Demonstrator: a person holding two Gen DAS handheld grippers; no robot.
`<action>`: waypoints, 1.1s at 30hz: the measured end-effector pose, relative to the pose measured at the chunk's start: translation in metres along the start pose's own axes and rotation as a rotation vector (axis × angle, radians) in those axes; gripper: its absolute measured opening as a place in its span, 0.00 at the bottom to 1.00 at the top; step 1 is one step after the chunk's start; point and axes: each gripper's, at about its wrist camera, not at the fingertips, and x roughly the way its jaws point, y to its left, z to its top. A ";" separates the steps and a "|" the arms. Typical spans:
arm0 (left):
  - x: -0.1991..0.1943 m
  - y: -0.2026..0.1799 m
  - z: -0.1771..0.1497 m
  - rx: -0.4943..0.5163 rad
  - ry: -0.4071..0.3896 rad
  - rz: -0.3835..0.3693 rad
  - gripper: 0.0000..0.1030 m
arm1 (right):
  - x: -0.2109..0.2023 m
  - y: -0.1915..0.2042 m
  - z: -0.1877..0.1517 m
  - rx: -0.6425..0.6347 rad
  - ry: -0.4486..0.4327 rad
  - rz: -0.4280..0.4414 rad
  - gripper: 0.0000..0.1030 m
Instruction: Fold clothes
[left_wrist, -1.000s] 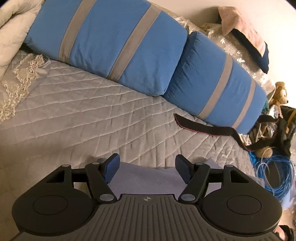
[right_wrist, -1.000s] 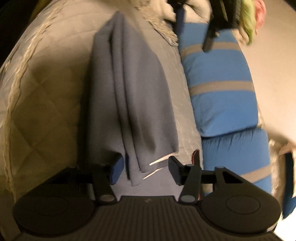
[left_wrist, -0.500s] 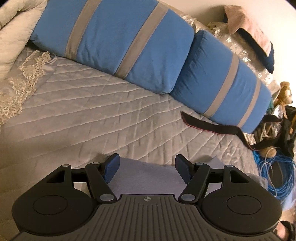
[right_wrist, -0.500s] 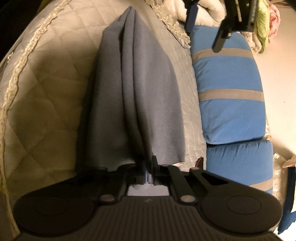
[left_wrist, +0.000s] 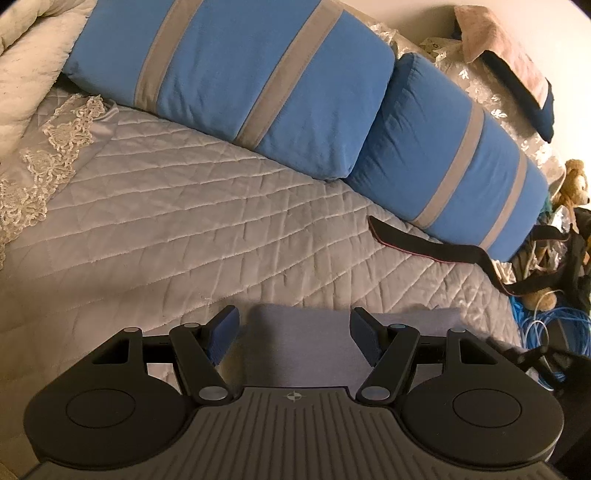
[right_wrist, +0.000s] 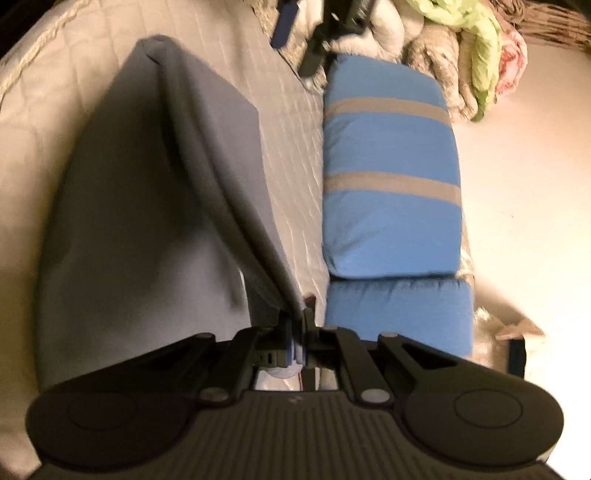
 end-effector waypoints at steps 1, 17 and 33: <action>0.000 0.000 0.000 0.001 0.002 0.001 0.63 | 0.000 0.000 -0.005 0.004 0.012 0.005 0.04; 0.001 -0.027 -0.012 0.178 -0.006 0.001 0.63 | -0.026 0.077 -0.030 0.118 0.086 0.088 0.04; 0.017 -0.159 -0.181 1.239 -0.220 0.185 0.78 | -0.031 -0.004 -0.025 0.243 0.001 0.017 0.04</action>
